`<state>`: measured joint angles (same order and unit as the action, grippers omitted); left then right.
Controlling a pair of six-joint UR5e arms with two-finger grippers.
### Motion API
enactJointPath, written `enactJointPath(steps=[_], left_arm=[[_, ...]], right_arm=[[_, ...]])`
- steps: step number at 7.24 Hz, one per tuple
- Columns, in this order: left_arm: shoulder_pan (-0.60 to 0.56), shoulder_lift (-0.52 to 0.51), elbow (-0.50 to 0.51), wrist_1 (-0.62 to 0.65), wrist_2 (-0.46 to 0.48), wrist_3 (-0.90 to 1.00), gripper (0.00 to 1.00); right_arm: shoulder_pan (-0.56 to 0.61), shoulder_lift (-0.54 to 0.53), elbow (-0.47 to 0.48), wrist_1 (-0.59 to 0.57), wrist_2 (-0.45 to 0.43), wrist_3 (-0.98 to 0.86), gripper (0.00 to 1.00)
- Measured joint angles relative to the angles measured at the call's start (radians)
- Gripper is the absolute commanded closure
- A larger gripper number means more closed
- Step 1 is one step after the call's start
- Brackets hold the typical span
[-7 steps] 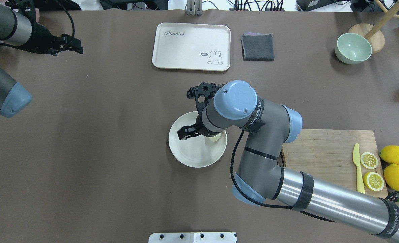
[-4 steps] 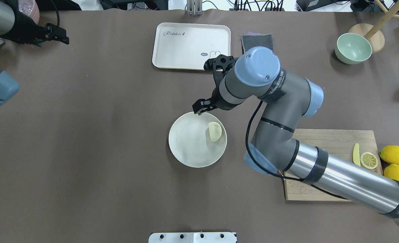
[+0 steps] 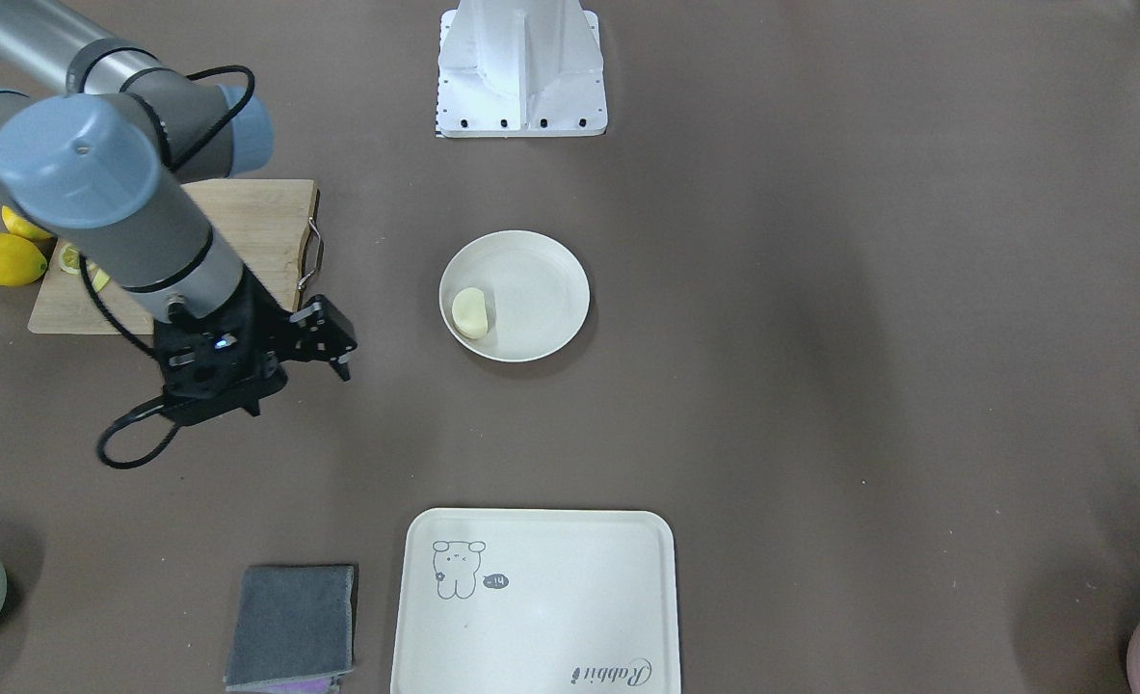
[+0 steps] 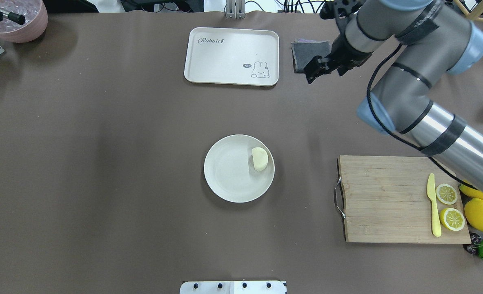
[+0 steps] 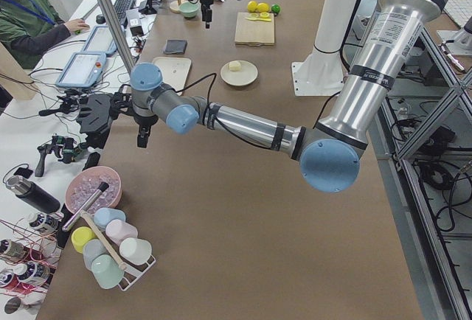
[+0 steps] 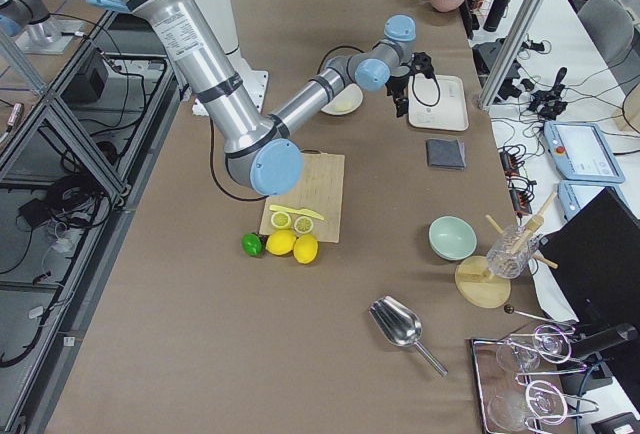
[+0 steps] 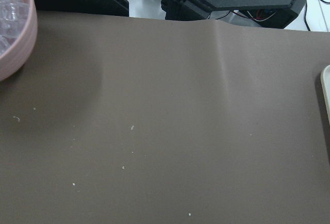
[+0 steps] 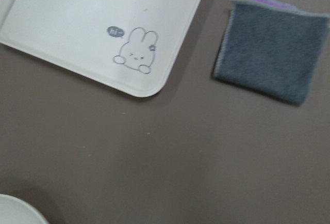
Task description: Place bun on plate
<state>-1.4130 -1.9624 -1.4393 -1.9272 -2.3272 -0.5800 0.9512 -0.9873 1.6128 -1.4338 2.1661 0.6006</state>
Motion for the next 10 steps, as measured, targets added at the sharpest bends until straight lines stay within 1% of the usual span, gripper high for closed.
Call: enactJointPath(steps=[1,3,4,6,8,10], left_arm=[[-0.04,0.0,0.009,0.053,-0.004,0.04,0.02],[-0.116,0.006,0.046,0.099,-0.007,0.064,0.02],[-0.15,0.009,0.063,0.119,-0.007,0.067,0.02],[-0.2,0.011,0.087,0.164,-0.008,0.069,0.02],[-0.244,0.012,0.119,0.187,-0.008,0.069,0.02],[-0.266,0.012,0.14,0.203,-0.009,0.069,0.02]], right_arm=[[0.062,-0.029,0.0,-0.024,0.018,-0.071,0.0],[0.179,-0.081,-0.005,-0.05,0.031,-0.156,0.0],[0.234,-0.09,-0.015,-0.071,0.038,-0.211,0.0],[0.352,-0.095,-0.029,-0.141,0.088,-0.344,0.0],[0.427,-0.119,-0.034,-0.172,0.108,-0.438,0.0],[0.458,-0.142,-0.036,-0.174,0.11,-0.471,0.0]])
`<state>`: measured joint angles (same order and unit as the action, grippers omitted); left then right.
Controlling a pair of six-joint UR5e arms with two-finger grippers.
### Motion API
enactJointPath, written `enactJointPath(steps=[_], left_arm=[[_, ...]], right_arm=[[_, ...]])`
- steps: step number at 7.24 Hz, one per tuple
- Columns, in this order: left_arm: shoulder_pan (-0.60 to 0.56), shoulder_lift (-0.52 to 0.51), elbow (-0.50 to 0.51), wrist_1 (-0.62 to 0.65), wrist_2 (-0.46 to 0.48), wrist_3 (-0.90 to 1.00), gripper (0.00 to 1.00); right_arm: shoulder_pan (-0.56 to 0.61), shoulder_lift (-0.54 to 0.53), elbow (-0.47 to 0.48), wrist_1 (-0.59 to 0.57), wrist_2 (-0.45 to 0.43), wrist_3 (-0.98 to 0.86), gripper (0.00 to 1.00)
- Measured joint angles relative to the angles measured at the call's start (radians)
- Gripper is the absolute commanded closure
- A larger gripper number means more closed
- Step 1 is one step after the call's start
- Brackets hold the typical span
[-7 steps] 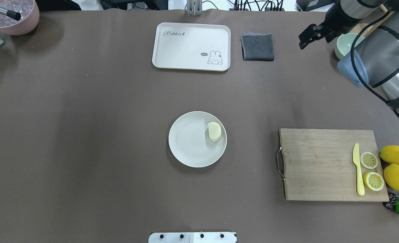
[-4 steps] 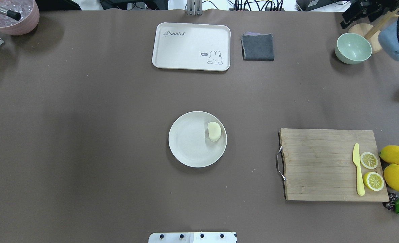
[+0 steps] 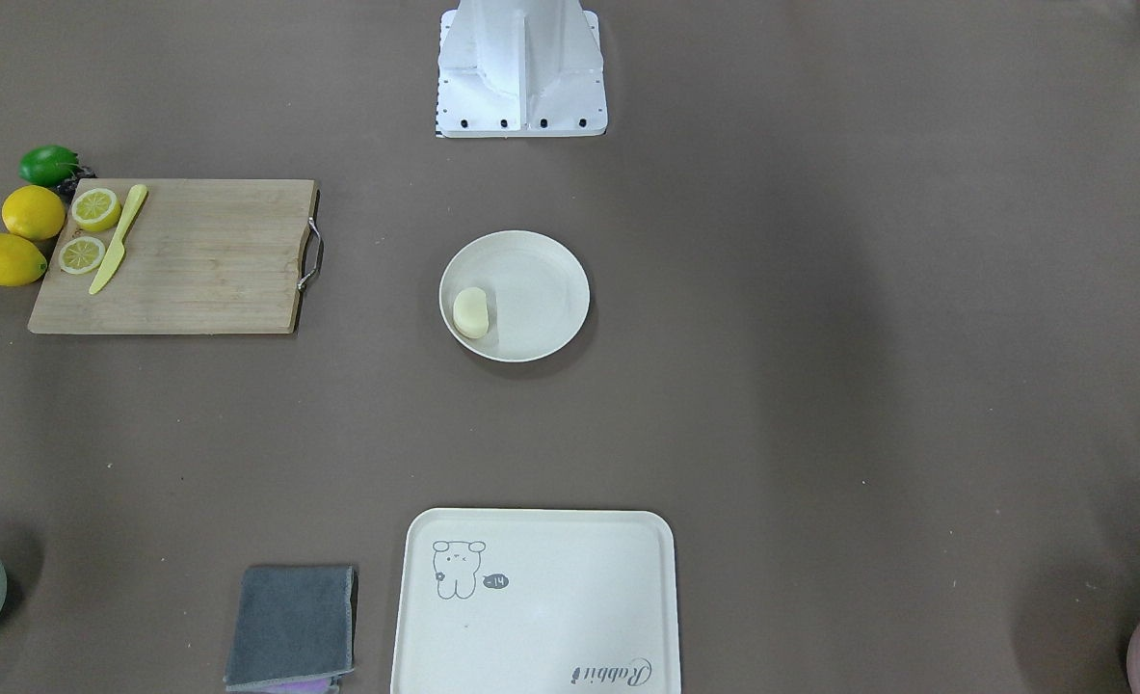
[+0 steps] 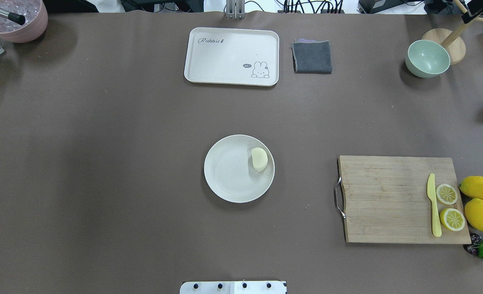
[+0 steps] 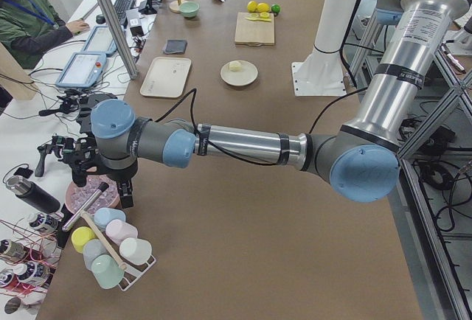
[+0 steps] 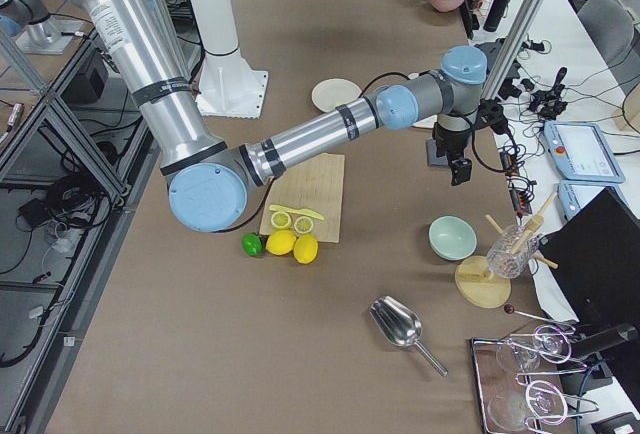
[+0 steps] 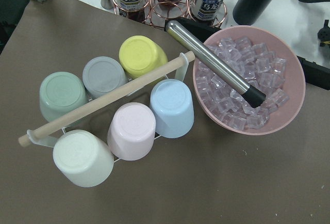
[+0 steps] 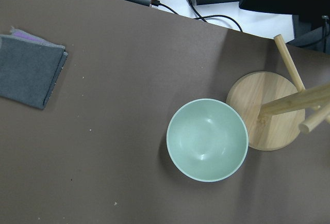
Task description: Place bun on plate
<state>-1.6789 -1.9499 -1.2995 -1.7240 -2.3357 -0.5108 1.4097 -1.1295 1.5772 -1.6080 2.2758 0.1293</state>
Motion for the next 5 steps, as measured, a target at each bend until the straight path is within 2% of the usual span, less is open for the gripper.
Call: enactJointPath(steps=[2,5], left_arm=[[-0.006,-0.001,0.003,0.012,0.0,0.018,0.02],[-0.006,-0.01,-0.006,0.096,-0.04,0.215,0.02]], right_arm=[[0.009,-0.019,0.0,0.006,-0.002,-0.004,0.0],[0.013,-0.035,0.0,0.011,-0.002,-0.005,0.0]])
